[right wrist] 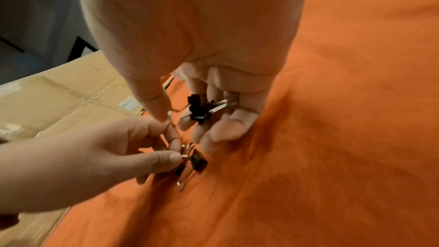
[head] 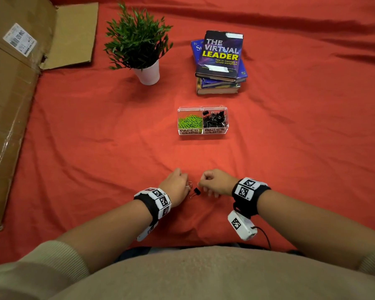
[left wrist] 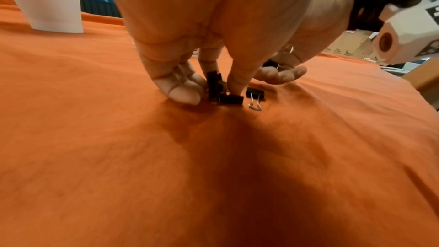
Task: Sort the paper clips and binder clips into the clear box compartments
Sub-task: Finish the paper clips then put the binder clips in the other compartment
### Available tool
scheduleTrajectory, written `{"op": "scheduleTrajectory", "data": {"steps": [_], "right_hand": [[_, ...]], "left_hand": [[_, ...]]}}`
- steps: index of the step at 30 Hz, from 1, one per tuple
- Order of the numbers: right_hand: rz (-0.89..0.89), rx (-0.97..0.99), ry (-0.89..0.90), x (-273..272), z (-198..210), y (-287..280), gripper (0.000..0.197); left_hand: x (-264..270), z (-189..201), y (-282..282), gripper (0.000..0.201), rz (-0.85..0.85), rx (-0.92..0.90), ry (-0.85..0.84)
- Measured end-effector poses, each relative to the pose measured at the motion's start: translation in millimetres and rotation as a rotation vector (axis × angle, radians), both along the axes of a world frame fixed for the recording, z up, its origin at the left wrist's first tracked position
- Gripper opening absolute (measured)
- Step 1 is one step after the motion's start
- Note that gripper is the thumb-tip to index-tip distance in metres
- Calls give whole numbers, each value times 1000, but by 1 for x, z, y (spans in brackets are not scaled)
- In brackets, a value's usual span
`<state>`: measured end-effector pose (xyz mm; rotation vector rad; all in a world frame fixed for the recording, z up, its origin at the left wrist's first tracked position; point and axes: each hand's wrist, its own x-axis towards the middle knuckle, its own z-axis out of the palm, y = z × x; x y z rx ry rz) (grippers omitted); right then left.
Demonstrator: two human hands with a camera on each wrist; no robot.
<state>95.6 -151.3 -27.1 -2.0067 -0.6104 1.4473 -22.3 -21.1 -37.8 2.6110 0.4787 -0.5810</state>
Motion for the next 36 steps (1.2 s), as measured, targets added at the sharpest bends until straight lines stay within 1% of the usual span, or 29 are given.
{"op": "scheduleTrajectory", "data": {"steps": [2,3,4,7,9,12,14,18,21,22,25,27,29,30,33,34,36], "right_hand": [[115,19,-81,-4,1,3,9],[192,31,-154,-5,0,4,8],[275,41,-241,-7,0,5,11],[486,44,-453,-9,-4,9,29],[560,56,-529,-12,-9,8,34],[606,69,-596,-18,-12,5,31],[599,66,-590,-19,-11,4,28],[518,94,-523,-13,-9,3,22],[482,112,-500,-3,-6,1,20],[434,117,-486,2,-7,-1,19],[200,127,-415,17,-2,-7,17],[109,87,-295,22,3,-9,23],[155,8,-199,20,8,-11,31],[218,-20,-206,18,9,-12,29],[446,-47,-378,5,10,-17,11],[496,-31,-412,-1,10,-19,12],[571,11,-476,-13,6,-21,21]], "left_hand": [[-1,1,1,23,7,19,-9],[-1,1,2,23,12,26,-11],[-2,2,3,24,17,30,-10],[-3,4,4,32,26,22,5],[-3,5,4,31,33,8,-1],[-3,4,4,23,47,-18,-37],[-4,4,4,22,56,-27,-48],[-5,1,5,25,76,-61,-56],[-6,2,4,26,74,-48,-28],[-6,2,4,26,71,-43,-16],[-6,3,5,27,56,-31,-8],[-6,4,6,28,65,-40,-7],[-4,5,7,29,64,-50,-10],[-4,6,7,28,60,-52,-17],[-4,6,7,26,33,-32,-19],[-4,7,6,26,15,-10,-15],[-5,9,4,29,-36,47,4]]}}
